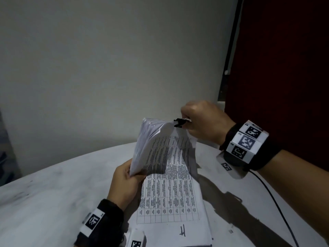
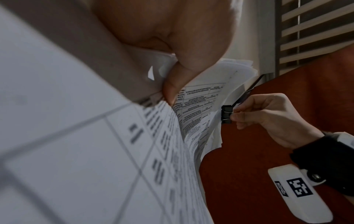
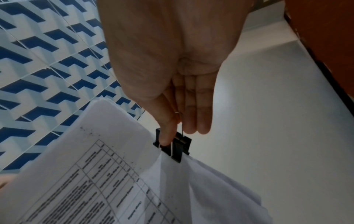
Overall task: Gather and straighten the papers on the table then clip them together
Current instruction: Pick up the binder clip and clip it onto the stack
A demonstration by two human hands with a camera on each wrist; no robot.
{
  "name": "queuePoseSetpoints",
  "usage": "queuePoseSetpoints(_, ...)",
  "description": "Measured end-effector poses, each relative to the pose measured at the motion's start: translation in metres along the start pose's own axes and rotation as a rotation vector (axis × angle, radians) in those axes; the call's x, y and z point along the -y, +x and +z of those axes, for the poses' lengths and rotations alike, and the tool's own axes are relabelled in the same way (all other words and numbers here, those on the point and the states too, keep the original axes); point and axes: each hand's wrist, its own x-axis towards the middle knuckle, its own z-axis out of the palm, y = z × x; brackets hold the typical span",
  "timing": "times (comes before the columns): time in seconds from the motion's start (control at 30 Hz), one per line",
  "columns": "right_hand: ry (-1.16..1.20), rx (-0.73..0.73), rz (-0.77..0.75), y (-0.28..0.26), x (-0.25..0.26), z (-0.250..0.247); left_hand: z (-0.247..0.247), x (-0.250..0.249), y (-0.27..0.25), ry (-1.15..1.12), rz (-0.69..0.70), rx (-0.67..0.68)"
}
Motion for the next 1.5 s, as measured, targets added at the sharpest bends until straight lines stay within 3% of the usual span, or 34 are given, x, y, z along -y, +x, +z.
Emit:
queuePoseSetpoints(0.13, -0.067, 0.018, 0.008, 0.002, 0.001, -0.007, 0.005, -0.006, -0.004, -0.085, 0.013, 0.004)
queuePoseSetpoints(0.53, -0.137, 0.118, -0.120, 0.005, 0.000, -0.037, -0.002, -0.020, -0.008, 0.080, 0.179, -0.024)
queuePoseSetpoints(0.67, -0.171, 0.204, -0.190, 0.009, 0.000, -0.051, 0.003, -0.036, -0.015, -0.002, 0.184, -0.018)
queuePoseSetpoints(1.0, -0.033, 0.262, -0.238, 0.011, 0.004, -0.063, 0.007, -0.036, -0.017, -0.269, 0.080, -0.014)
queuePoseSetpoints(1.33, 0.088, 0.306, -0.187, 0.016, -0.006, -0.059, 0.004, -0.032, -0.013, -0.232, 0.048, -0.018)
queuePoseSetpoints(1.5, 0.298, 0.314, -0.071, 0.016, -0.018, -0.050, 0.006, -0.044, -0.018, -0.207, -0.001, 0.040)
